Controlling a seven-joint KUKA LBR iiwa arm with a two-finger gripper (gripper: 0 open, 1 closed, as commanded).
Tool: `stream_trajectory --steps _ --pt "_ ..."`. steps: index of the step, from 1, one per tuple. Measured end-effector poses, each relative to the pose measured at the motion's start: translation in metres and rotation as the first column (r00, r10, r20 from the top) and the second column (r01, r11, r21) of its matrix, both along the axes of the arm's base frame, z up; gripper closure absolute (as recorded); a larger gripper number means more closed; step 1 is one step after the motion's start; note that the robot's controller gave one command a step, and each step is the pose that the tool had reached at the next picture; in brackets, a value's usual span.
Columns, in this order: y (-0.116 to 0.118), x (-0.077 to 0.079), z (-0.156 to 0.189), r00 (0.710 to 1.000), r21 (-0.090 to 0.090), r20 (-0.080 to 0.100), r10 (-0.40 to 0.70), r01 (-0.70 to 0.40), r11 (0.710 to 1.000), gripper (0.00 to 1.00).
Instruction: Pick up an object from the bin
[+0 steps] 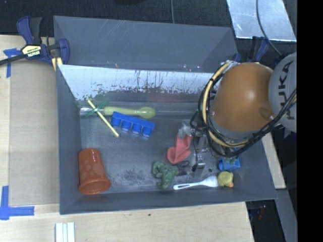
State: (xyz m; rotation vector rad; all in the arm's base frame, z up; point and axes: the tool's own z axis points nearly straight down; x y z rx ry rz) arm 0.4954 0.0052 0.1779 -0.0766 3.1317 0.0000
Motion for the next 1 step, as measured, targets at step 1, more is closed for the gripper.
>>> stream_trajectory --steps 1 --pt "-0.0098 0.0099 -0.0353 0.999 0.0 -0.004 -0.034 0.034 0.999 0.0"
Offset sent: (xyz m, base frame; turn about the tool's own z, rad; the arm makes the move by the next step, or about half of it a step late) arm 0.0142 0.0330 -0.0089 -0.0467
